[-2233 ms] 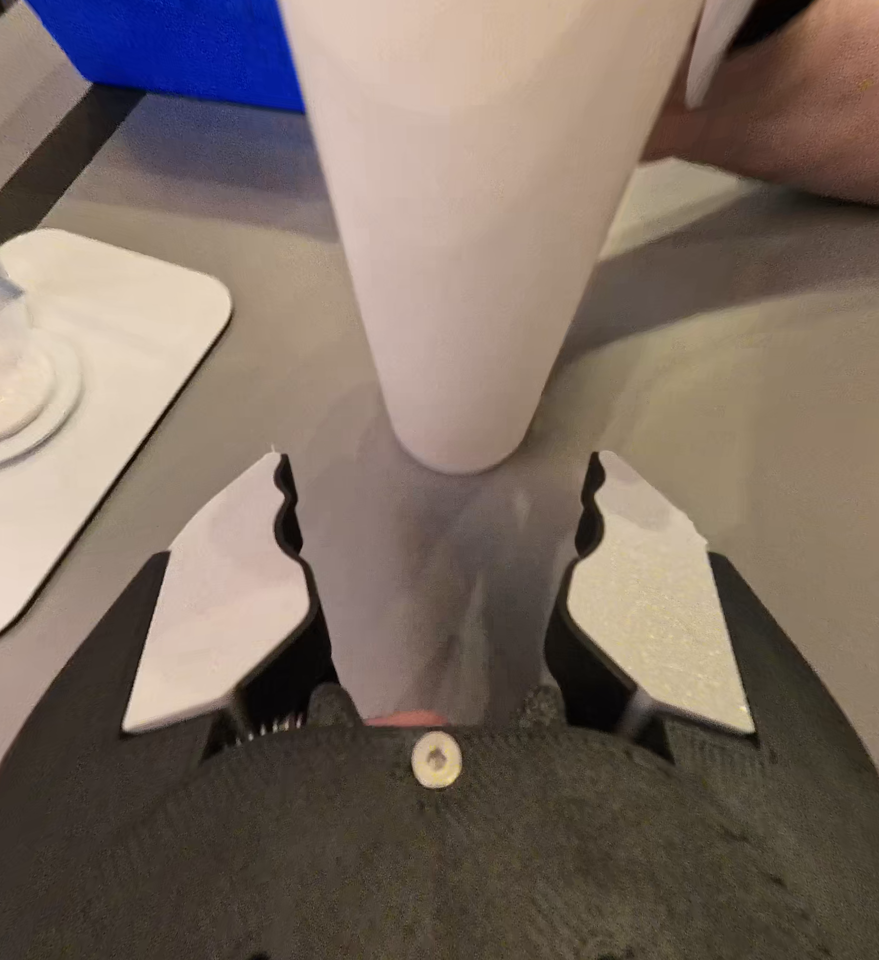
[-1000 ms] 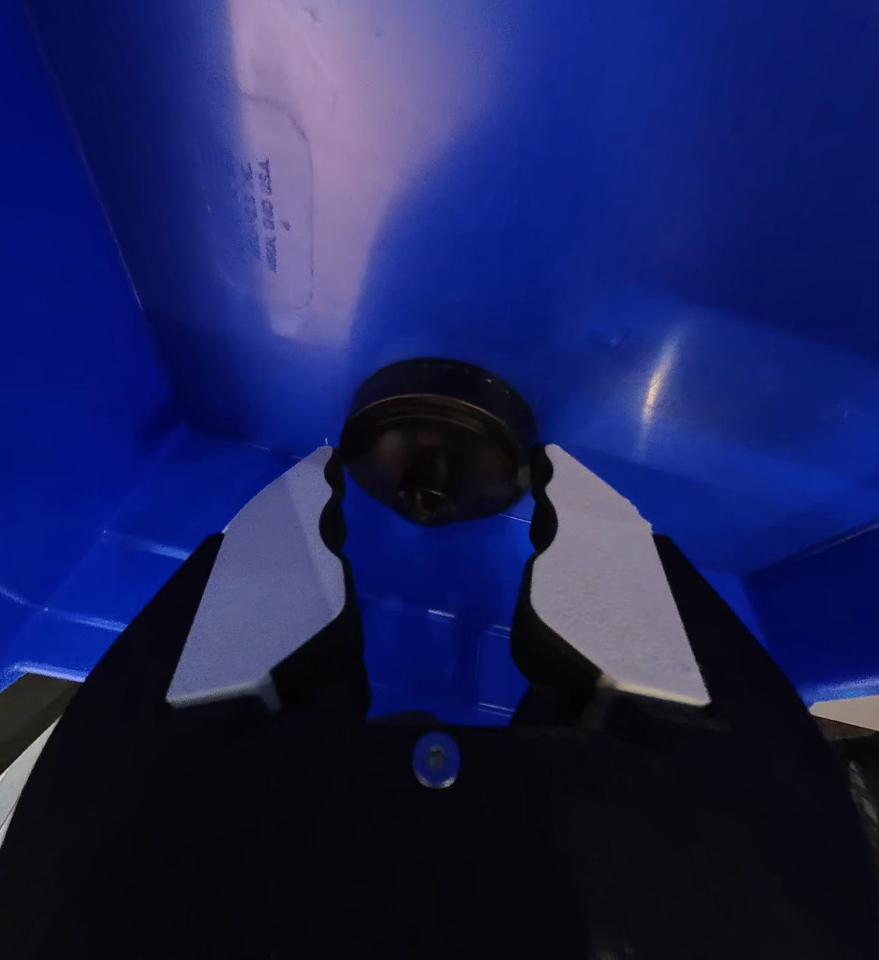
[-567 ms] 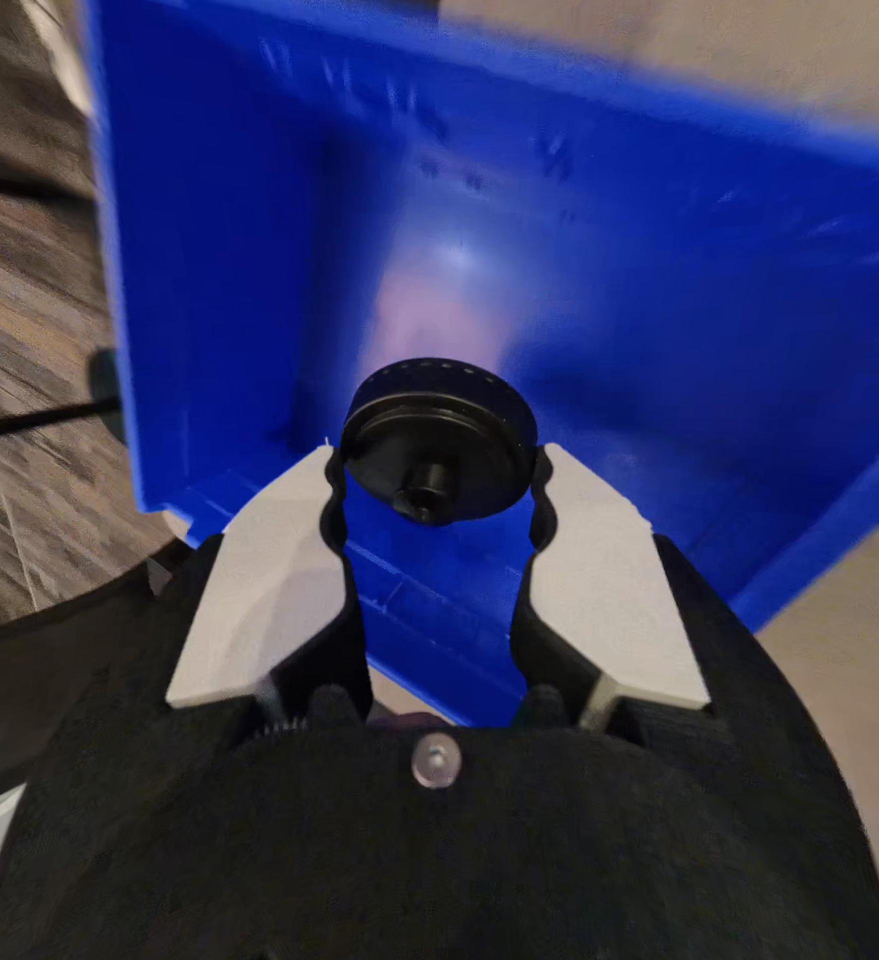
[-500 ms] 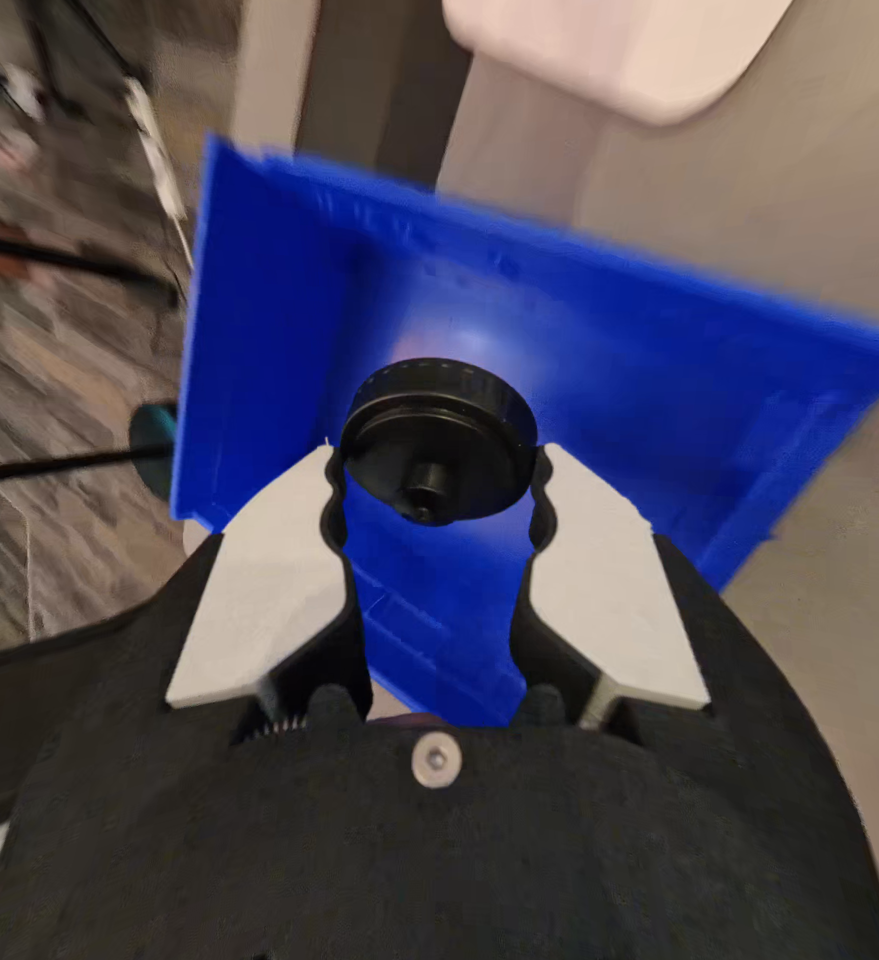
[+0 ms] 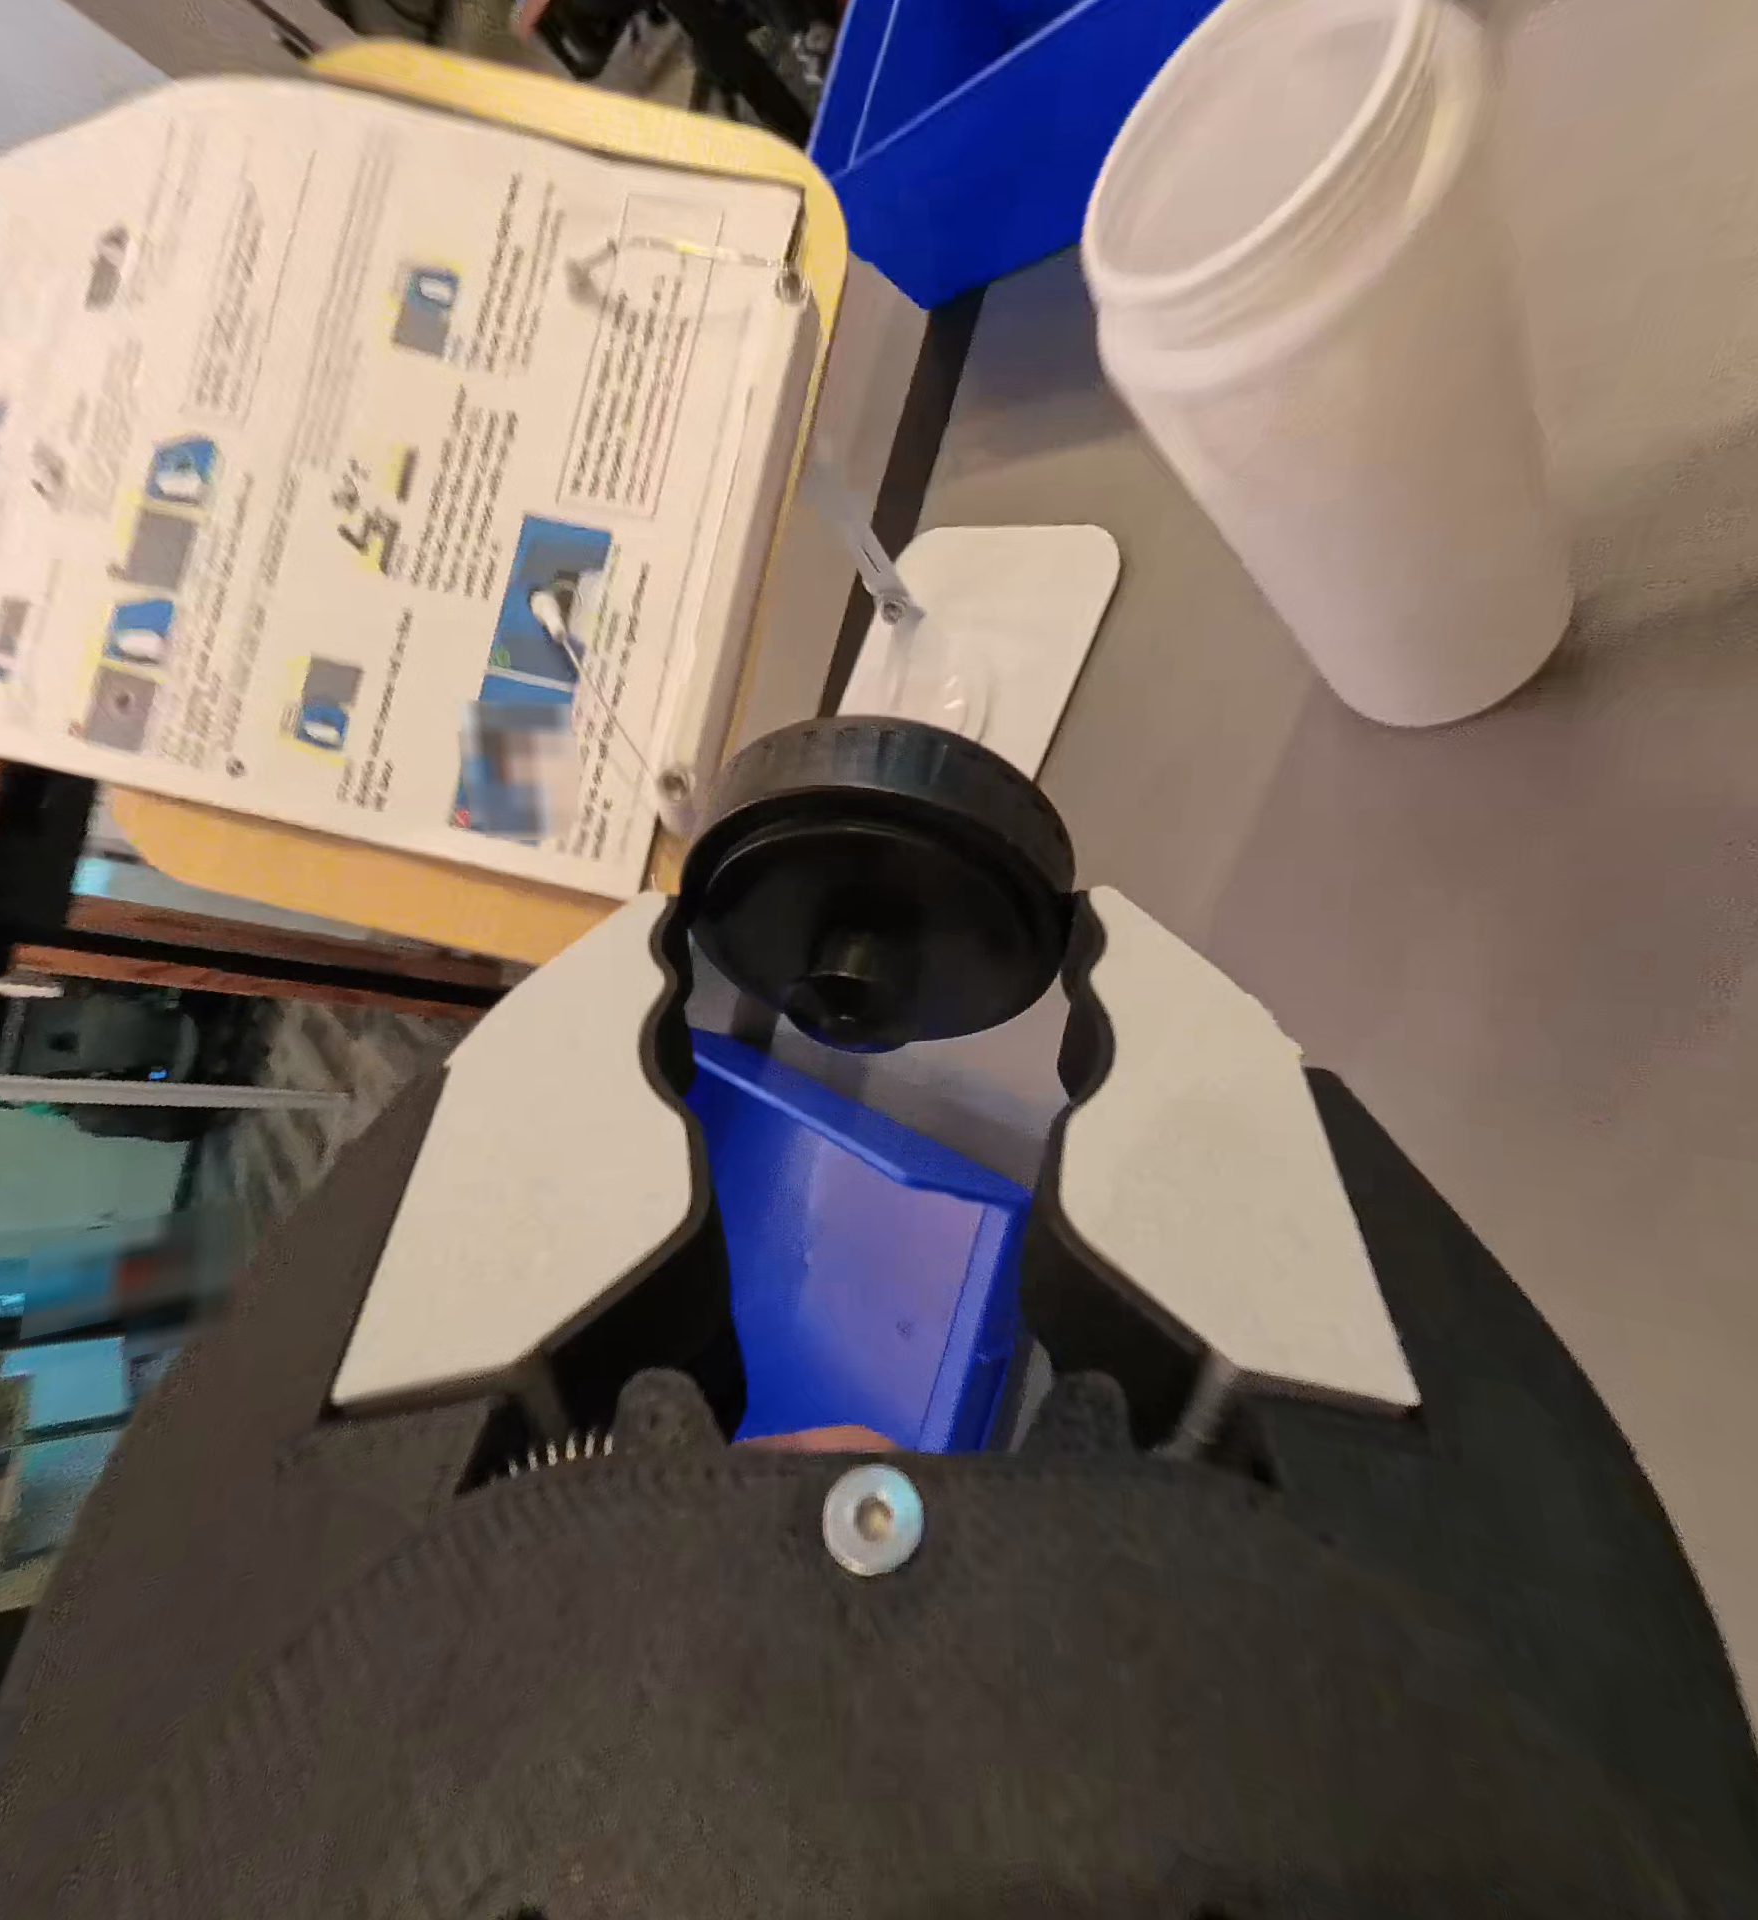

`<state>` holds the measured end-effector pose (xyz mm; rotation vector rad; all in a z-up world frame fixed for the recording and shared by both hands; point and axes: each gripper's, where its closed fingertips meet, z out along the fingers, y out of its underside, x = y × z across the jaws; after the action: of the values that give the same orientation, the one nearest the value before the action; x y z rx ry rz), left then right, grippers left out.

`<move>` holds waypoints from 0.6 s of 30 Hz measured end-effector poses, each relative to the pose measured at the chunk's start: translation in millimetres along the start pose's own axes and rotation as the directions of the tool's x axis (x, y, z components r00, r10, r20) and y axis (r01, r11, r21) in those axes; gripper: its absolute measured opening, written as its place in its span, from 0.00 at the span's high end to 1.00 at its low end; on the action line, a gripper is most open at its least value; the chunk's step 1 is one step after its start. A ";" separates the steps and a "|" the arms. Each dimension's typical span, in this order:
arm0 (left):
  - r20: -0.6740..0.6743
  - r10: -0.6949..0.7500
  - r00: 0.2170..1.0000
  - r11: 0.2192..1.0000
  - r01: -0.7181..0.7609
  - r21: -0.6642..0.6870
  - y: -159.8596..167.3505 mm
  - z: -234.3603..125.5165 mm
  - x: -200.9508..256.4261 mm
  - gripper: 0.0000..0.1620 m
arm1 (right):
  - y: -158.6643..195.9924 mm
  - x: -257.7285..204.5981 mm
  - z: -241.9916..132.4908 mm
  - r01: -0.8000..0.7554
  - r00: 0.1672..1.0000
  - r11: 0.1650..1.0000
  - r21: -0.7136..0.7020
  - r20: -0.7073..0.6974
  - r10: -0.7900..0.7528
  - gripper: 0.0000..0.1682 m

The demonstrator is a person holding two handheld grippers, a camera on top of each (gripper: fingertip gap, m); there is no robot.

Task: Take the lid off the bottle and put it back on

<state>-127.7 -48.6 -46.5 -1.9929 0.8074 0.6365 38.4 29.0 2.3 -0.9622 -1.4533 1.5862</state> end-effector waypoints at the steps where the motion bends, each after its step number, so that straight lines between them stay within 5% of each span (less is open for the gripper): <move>1: 0.018 0.025 1.000 1.000 -0.025 -0.008 -11.5 1.0 4.6 0.57 | -0.8 -10.5 8.6 -0.004 1.000 0.999 -0.035 0.000 0.004 0.59; 8: 0.140 0.148 0.979 0.989 -0.150 0.001 -85.8 10.3 33.1 0.57 | 20.7 -39.2 56.4 -0.085 0.996 0.975 -0.205 -0.034 0.080 0.61; 11: 0.165 0.181 0.969 0.983 -0.186 0.012 -107.1 13.9 44.0 0.58 | 24.3 -36.6 61.6 -0.110 0.994 0.971 -0.211 -0.046 0.103 0.66; 14: 0.173 0.233 0.957 0.971 -0.237 0.005 -117.4 17.9 52.5 0.58 | 27.4 -34.9 60.4 -0.102 0.995 0.969 -0.226 -0.038 0.096 0.85; 18: 0.214 0.221 0.951 0.972 -0.234 0.033 -126.0 17.2 50.1 0.58 | 22.1 -32.9 53.4 -0.115 0.993 0.974 -0.196 -0.009 0.116 0.88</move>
<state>-3.5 3.3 -22.8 -1.7587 0.9226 0.9293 3.0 -24.5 -15.1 -1.1777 -1.6038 1.5463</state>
